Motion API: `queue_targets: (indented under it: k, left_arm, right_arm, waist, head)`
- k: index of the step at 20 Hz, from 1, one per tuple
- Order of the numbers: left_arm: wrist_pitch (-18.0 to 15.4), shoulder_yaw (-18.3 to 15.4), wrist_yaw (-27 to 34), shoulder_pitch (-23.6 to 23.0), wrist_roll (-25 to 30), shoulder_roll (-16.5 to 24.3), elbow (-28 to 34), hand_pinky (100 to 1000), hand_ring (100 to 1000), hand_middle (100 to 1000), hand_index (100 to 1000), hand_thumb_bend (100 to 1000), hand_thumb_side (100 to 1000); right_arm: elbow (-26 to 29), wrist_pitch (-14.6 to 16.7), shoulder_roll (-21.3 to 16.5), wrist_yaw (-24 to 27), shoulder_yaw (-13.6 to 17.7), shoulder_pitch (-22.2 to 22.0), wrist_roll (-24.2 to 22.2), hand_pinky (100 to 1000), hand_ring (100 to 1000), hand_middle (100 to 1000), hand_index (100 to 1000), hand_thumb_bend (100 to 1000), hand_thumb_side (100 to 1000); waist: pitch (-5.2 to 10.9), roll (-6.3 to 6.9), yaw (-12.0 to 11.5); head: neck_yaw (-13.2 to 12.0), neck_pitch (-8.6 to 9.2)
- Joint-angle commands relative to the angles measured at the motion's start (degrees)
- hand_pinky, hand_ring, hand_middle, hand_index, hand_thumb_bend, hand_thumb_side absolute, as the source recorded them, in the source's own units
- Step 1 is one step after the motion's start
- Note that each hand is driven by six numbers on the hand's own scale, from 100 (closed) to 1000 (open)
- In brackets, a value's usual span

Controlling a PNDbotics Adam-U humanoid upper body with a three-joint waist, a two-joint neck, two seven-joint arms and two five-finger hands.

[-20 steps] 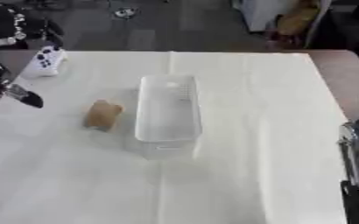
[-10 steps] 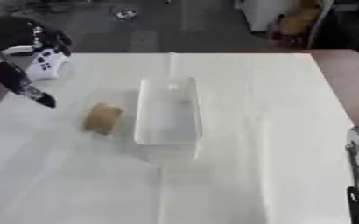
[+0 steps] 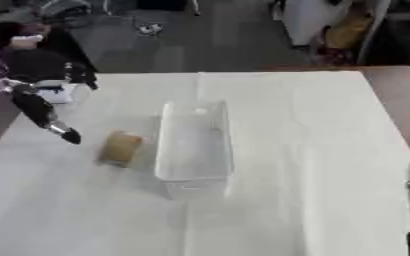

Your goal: Pick up objects on the table and place them in the box.

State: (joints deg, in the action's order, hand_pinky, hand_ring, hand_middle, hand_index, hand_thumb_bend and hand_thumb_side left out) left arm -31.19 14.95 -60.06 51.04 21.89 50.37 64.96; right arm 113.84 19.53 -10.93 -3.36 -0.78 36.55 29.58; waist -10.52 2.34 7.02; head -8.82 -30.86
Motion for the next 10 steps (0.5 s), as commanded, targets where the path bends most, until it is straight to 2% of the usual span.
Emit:
queue_targets:
  k: [1, 4, 10]
  left_arm:
    - [0.1, -0.1, -2.6, 1.1, 2.1, 0.6, -0.3, 844, 797, 871, 960, 944, 1000]
    - [0.2, 0.0, -4.7, 1.1, 3.6, 0.2, -0.6, 839, 792, 867, 953, 946, 1000]
    - [-1.0, 0.2, -6.7, 1.4, 3.0, -0.3, -0.5, 842, 785, 862, 941, 944, 1000]
  right_arm:
    - [0.7, -0.1, 0.3, 0.4, -0.1, 1.4, -0.2, 106, 285, 406, 516, 100, 1000]
    - [0.7, 0.1, 0.7, 0.6, -0.1, 1.8, -0.2, 111, 286, 406, 515, 100, 1000]
    - [0.7, 0.2, 1.1, 0.8, -0.3, 2.4, -0.6, 116, 289, 406, 516, 100, 1000]
  waist:
    - [0.66, 0.16, 0.2]
    - [0.4, 0.47, 0.4]
    - [0.18, 1.0, 0.8]
  head:
    - [-1.2, 1.0]
    - [-1.5, 0.94]
    - [-1.3, -0.01]
